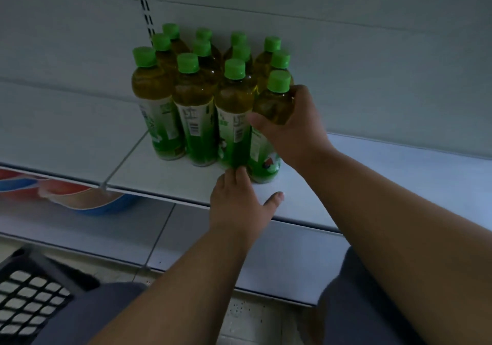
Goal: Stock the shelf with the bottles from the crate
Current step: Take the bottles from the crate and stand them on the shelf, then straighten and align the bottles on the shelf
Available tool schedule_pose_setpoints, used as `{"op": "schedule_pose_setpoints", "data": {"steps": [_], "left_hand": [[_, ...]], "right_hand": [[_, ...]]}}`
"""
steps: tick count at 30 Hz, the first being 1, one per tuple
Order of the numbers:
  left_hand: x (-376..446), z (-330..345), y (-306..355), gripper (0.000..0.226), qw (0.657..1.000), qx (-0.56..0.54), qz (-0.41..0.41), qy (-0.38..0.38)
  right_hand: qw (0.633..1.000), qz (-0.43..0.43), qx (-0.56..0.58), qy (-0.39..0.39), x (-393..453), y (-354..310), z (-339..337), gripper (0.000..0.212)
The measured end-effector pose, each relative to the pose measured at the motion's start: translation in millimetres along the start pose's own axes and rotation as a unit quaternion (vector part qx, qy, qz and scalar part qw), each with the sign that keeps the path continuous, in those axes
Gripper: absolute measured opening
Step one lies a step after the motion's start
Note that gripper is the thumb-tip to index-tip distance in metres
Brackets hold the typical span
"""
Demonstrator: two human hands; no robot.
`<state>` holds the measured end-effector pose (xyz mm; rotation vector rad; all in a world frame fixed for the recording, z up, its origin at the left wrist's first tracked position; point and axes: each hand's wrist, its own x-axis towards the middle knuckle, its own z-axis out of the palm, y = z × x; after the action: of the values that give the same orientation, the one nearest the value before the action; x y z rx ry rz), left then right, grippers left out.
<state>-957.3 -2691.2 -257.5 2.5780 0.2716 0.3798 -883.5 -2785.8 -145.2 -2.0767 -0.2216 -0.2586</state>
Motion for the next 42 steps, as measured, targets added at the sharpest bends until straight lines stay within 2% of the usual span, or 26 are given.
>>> {"op": "schedule_pose_setpoints", "data": {"steps": [5,10,12,14,16,21,26,31,34,37,39,42], "left_hand": [[2.0,11.6,-1.4,0.091,0.998,0.055,0.007,0.02],[0.4,6.5,-2.3,0.097,0.998,0.067,0.017,-0.01],[-1.9,-4.2,-8.7,0.095,0.998,0.054,0.024,-0.023],[-5.5,-21.0,-18.2,0.097,0.997,0.062,0.02,-0.043],[-8.8,-41.0,-32.1,0.098,0.996,0.075,0.007,-0.049],[-0.8,-87.0,-73.7,0.094,0.994,0.108,-0.027,-0.022],[22.7,-108.6,-121.4,0.085,0.991,0.132,-0.016,0.004],[70.7,-117.6,-167.9,0.102,0.99,0.143,0.006,-0.009],[108.7,-122.3,-197.7,0.119,0.988,0.132,0.028,-0.075],[140.3,-121.8,-218.3,0.131,0.975,0.15,0.053,-0.157],[154.6,-116.7,-225.3,0.131,0.968,0.157,0.074,-0.181],[167.7,-106.7,-228.9,0.132,0.965,0.133,0.11,-0.196]], "right_hand": [[1.0,-0.003,-0.009,-0.002,1.6,4.0,1.2,0.072],[0.996,0.046,-0.078,-0.001,-22.9,20.4,-3.3,0.084],[0.994,0.039,-0.097,0.016,-39.1,22.9,-2.9,0.075],[0.995,0.002,-0.102,0.016,-54.6,17.6,-0.6,0.058],[0.992,-0.044,-0.118,0.001,-66.0,4.2,3.6,0.049],[0.973,-0.17,-0.147,-0.048,-71.5,-44.5,25.4,0.039],[0.939,-0.28,-0.155,-0.13,-52.2,-92.1,67.7,0.031],[0.898,-0.373,-0.186,-0.143,-12.1,-137.3,106.7,0.03],[0.885,-0.401,-0.209,-0.112,23.7,-161.2,117.5,0.022],[0.884,-0.386,-0.245,-0.093,57.5,-175.3,125.0,0.016],[0.887,-0.356,-0.275,-0.1,74.5,-175.9,128.0,0.012],[0.909,-0.312,-0.263,-0.086,94.5,-171.3,127.4,0.002]]}}
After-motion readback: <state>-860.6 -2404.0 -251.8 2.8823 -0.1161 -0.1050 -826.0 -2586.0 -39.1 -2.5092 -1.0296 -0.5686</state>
